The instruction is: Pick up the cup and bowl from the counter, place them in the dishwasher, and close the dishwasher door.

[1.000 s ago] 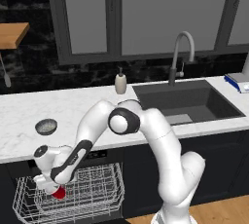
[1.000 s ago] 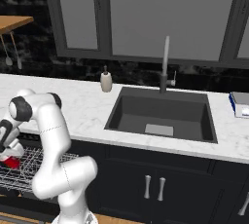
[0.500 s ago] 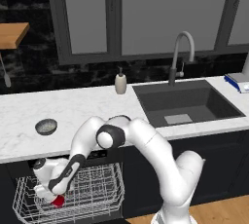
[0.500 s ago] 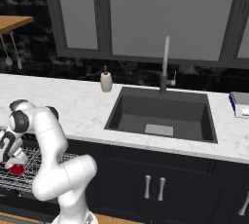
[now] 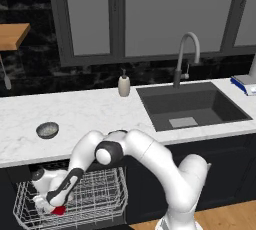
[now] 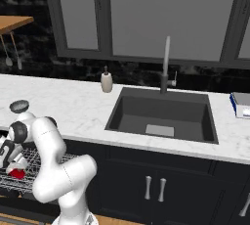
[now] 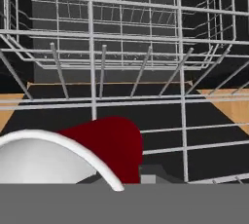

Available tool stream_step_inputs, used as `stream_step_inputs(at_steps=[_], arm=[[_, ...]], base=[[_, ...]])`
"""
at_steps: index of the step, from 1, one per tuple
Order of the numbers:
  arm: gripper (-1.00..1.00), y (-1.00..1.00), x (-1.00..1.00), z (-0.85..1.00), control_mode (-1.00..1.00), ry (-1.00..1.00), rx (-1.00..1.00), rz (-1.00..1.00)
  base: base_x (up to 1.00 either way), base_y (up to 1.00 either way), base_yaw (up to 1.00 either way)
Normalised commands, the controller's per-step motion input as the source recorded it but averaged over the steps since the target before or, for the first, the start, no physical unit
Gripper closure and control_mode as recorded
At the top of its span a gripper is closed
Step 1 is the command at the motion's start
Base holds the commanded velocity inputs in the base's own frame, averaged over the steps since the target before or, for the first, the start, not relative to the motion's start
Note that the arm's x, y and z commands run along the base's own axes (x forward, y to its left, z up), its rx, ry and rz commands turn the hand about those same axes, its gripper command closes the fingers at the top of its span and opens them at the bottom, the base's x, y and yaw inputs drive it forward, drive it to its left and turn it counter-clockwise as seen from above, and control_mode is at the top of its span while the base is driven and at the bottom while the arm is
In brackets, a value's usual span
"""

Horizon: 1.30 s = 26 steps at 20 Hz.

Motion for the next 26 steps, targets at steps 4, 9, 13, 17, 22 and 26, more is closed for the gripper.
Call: stream_step_inputs(at_steps=[4, 9, 13, 17, 22, 26], arm=[[1.00, 0.05, 0.00, -0.17, -1.00, -0.05, 0.00, 0.00], [1.00, 0.20, 0.00, 0.00, -1.00, -0.13, 0.00, 0.00], [1.00, 0.23, 0.00, 0.00, -1.00, -0.15, 0.00, 0.00], [1.00, 0.12, -0.22, -0.17, -1.00, 0.04, 0.00, 0.00], [1.00, 0.09, -0.34, -0.23, -1.00, 0.15, 0.00, 0.00], [1.00, 0.10, -0.29, -0.11, -1.00, 0.15, 0.00, 0.00]], base=[[0.00, 0.00, 0.00], [0.00, 0.00, 0.00], [0.00, 0.00, 0.00], [0.00, 0.00, 0.00], [0.00, 0.00, 0.00], [0.00, 0.00, 0.00]])
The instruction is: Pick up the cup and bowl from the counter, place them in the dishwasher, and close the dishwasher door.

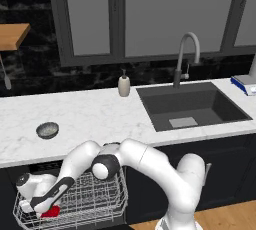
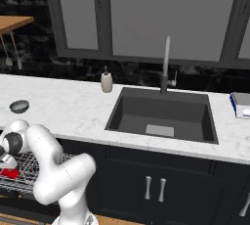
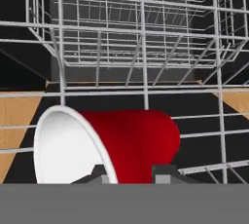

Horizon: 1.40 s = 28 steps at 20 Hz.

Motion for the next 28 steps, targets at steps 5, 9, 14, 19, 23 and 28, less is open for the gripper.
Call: stream_step_inputs(at_steps=[5, 9, 14, 19, 23, 28], arm=[[1.00, 0.04, -0.14, 0.00, -1.00, -0.01, 0.00, 0.02], [1.00, 0.04, -0.03, 0.00, -1.00, -0.01, 0.00, 0.01], [1.00, 0.27, -0.19, 0.26, -1.00, -0.15, 0.00, 0.12], [1.00, 0.14, 0.13, 0.30, -1.00, -0.19, 0.00, 0.15], [1.00, 0.19, 0.28, 0.05, -1.00, -0.08, 0.05, 0.19], [1.00, 0.05, 0.26, 0.00, -1.00, 0.00, 0.05, 0.20]], base=[[0.00, 0.00, 0.00], [0.00, 0.00, 0.00], [0.00, 0.00, 0.00], [0.00, 0.00, 0.00], [0.00, 0.00, 0.00], [0.00, 0.00, 0.00]])
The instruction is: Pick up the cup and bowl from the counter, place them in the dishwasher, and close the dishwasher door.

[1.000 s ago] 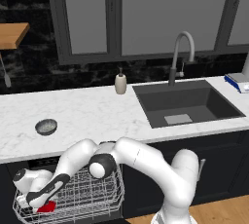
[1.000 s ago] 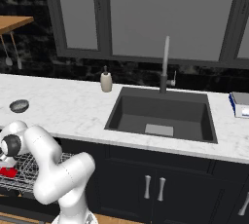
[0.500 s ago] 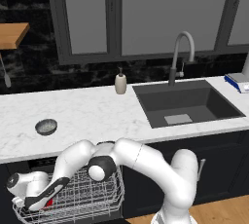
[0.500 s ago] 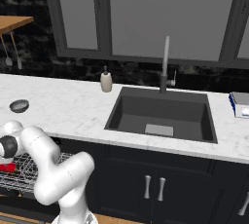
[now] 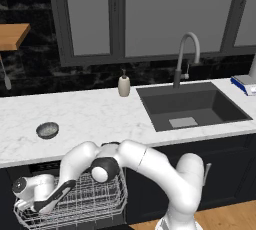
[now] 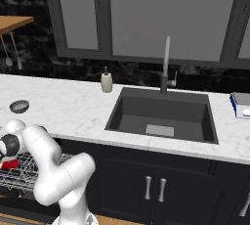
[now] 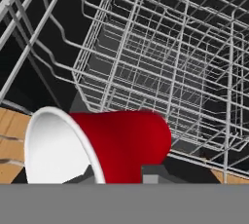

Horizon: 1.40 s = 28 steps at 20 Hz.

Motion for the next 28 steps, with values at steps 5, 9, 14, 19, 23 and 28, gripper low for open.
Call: stream_step_inputs(at_steps=[5, 9, 14, 19, 23, 28], arm=[[-1.00, 0.04, 0.00, 0.00, -1.00, 0.00, 0.00, 0.02], [-1.00, 0.00, -0.06, 0.00, -1.00, 0.00, 0.00, 0.00], [-1.00, 0.00, -0.38, 0.00, -1.00, -0.01, 0.00, 0.00], [-1.00, 0.00, -0.23, 0.29, -1.00, -0.10, 0.03, 0.00], [-1.00, 0.00, -0.29, -0.19, -1.00, 0.00, 0.00, 0.04], [-1.00, 0.00, -0.39, 0.05, -1.00, -0.02, 0.01, 0.10]], base=[[0.00, 0.00, 0.00], [0.00, 0.00, 0.00], [0.00, 0.00, 0.00], [0.00, 0.00, 0.00], [0.00, 0.00, 0.00], [0.00, 0.00, 0.00]])
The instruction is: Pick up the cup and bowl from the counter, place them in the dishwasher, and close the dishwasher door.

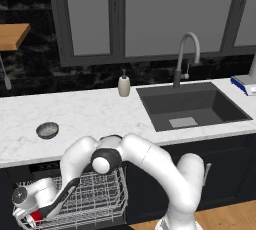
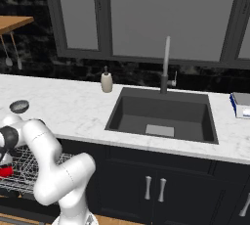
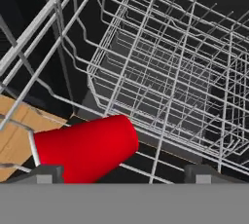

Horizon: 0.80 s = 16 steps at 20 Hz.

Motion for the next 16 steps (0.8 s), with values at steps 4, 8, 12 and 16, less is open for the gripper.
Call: stream_step_inputs(at_steps=[4, 8, 12, 16], arm=[[-1.00, 0.00, -0.48, 0.78, -1.00, -0.13, 0.08, 0.06], [-1.00, 0.00, -0.39, 0.82, -1.00, -0.08, 0.08, 0.03], [-1.00, -0.23, -0.04, 0.95, -1.00, -0.01, 0.11, 0.00], [-1.00, -0.33, 0.00, 1.00, -1.00, 0.02, 0.13, 0.00]], base=[[0.00, 0.00, 0.00], [0.00, 0.00, 0.00], [0.00, 0.00, 0.00], [0.00, 0.00, 0.00]])
